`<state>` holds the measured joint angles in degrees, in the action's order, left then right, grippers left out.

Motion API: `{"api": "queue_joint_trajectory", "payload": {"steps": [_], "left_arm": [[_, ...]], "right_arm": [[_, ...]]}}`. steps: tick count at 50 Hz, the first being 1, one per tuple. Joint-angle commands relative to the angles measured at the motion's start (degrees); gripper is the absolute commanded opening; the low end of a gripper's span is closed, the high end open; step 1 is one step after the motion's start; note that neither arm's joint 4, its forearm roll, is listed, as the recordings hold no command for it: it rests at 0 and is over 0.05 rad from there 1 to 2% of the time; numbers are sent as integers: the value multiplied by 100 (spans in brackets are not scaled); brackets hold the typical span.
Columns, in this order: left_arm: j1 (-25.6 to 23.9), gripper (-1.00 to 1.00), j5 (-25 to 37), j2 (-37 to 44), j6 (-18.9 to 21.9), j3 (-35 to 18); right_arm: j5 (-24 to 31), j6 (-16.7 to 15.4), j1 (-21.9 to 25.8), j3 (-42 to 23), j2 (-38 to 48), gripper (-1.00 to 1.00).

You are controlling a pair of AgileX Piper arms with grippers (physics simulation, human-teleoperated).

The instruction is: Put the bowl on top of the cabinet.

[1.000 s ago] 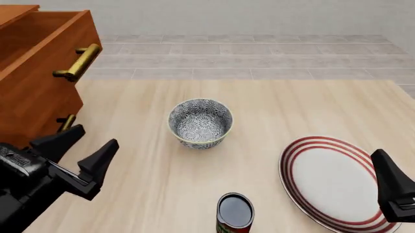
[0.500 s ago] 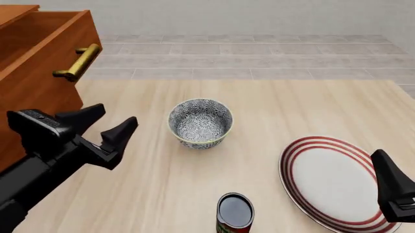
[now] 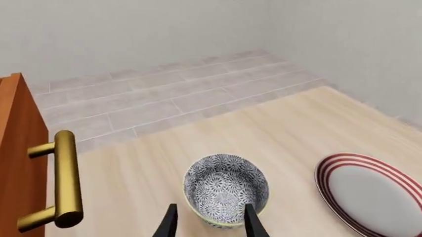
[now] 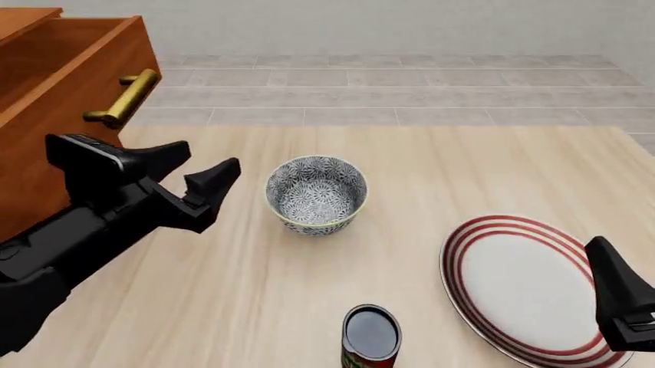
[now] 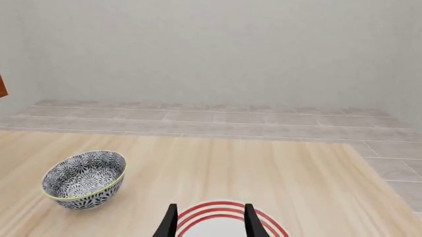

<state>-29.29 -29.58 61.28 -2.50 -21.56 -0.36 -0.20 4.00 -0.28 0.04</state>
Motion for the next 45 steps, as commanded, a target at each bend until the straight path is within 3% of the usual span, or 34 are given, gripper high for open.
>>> {"api": "queue_joint_trajectory", "payload": {"steps": [1, 10, 15, 29, 30, 45], "left_arm": [[6, 100, 299, 190, -277, -345], [153, 100, 320, 534, -473, -487], [186, 100, 368, 777, -828, -624], [204, 100, 556, 944, -1021, -952], [114, 100, 512, 965, -1191, -947], [234, 100, 620, 1454, -1316, -1180]], "right_arm": [[3, 16, -21, 1, 1, 100], [14, 30, -42, -6, 3, 100], [16, 30, -61, -3, 8, 100], [24, 44, -79, 0, 11, 100], [24, 45, -83, 2, 12, 100], [31, -4, -70, 12, 12, 100]]}}
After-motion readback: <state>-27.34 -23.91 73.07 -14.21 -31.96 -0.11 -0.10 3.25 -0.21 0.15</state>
